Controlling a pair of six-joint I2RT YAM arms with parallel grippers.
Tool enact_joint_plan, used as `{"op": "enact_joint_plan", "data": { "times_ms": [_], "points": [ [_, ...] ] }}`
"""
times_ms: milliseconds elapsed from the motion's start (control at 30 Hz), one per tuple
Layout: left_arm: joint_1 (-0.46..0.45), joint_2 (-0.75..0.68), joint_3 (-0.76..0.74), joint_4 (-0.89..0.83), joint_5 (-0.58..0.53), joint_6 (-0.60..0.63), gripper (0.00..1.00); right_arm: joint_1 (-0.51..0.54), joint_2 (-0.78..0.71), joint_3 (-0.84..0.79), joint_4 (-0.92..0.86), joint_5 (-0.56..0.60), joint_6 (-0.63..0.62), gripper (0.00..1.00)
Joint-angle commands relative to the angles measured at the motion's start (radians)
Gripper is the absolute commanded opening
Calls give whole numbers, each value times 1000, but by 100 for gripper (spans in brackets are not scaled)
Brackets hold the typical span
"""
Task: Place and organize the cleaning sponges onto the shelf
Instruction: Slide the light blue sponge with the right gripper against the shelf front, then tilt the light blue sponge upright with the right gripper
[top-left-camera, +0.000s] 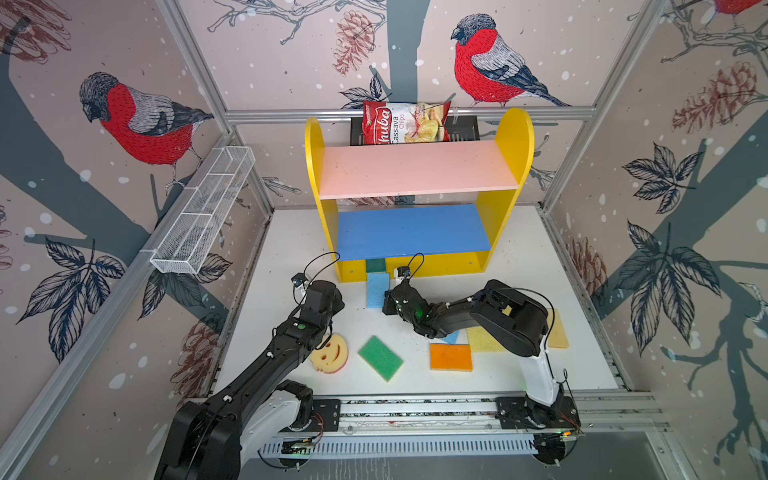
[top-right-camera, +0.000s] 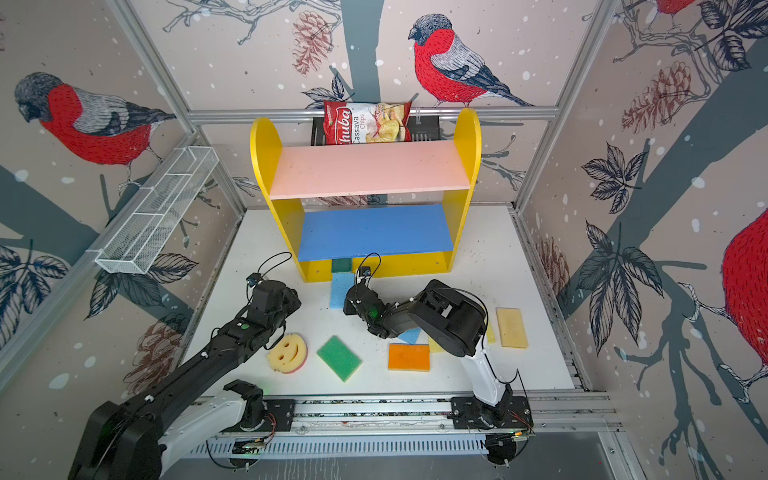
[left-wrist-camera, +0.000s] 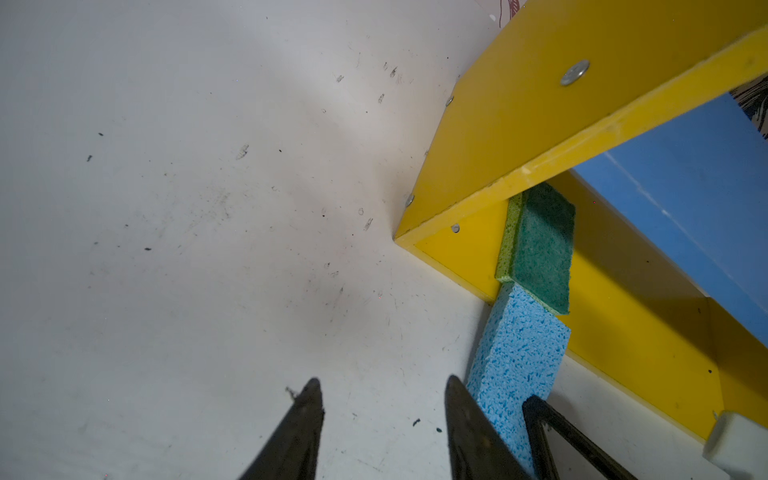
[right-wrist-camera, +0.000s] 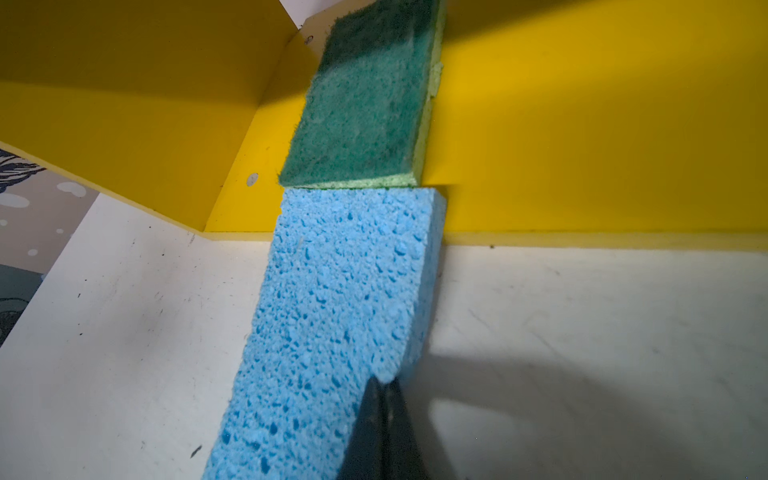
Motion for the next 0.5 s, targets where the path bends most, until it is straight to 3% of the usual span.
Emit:
{"op": "enact_joint_plan", "data": {
  "times_ms": [0,267,467],
  "points": [
    [3,-4,-3,-3,3,10,48,3,-45,-36,-21,-8,3,0],
    [3,-13,0,0,-7,21,48,-26,-317,-279,-51,80,-19,0],
    [3,4,7,6,-3,24,48,-114,-424,-334,-118,142,-148,0]
  ]
}}
